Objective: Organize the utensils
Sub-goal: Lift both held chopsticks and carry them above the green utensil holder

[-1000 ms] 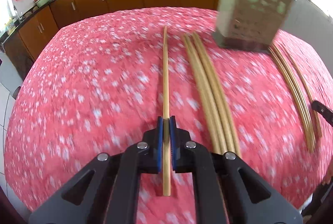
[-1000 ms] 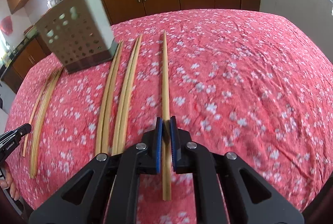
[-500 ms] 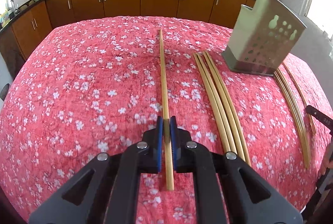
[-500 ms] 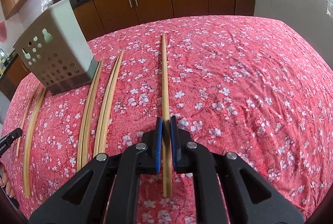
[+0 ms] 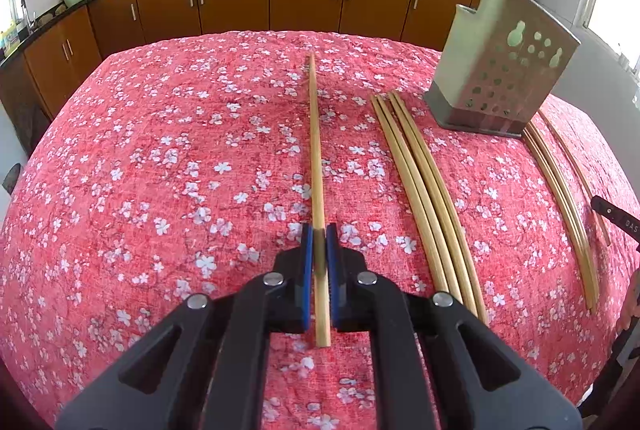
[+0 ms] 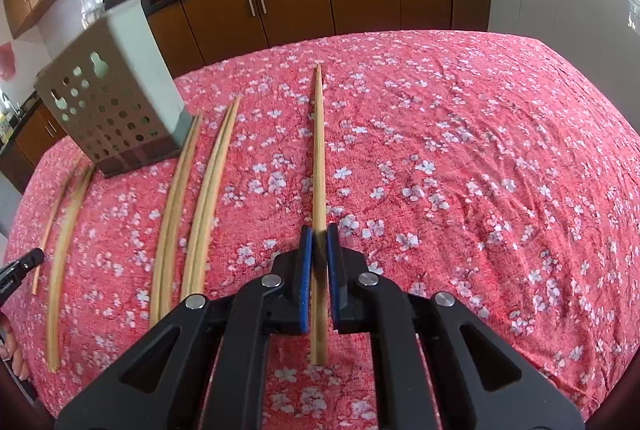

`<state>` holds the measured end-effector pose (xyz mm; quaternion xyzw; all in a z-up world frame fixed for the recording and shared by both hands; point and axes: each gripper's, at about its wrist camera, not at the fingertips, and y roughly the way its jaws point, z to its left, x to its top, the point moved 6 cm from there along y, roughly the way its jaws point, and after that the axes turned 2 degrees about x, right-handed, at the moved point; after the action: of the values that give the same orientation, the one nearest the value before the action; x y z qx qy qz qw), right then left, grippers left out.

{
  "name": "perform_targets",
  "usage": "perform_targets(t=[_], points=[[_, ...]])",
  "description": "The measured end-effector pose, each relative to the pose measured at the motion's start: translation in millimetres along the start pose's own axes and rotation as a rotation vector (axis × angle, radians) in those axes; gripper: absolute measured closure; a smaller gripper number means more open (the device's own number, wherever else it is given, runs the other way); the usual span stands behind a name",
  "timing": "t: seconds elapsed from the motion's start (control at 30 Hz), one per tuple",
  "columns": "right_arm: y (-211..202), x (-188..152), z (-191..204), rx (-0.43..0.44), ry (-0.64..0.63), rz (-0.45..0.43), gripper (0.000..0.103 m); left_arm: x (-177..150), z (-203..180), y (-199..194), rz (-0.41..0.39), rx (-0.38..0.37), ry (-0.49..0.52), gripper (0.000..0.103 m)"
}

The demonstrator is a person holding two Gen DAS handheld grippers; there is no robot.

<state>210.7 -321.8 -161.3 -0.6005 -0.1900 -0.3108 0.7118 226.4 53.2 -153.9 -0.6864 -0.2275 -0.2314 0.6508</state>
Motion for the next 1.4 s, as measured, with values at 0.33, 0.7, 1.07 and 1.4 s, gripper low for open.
perform_targets(t=[0.33,0.7,1.07,1.4], points=[[-65,36,-1,0.014,-0.017,-0.182,0.095,40,6,-66,-0.179,0.001,0.009,0.095],[-18,-7,-21,-0.067,-0.010,0.005,0.069,20,4,-46,-0.123,0.007,0.001,0.095],[-21,-12,-20,-0.031,-0.008,0.002,0.095,23,1,-54,-0.151,0.006,-0.003,0.095],[-87,25,0,0.017,-0.038,-0.234,0.095,49,0,-95,-0.275,0.013,-0.012,0.095]])
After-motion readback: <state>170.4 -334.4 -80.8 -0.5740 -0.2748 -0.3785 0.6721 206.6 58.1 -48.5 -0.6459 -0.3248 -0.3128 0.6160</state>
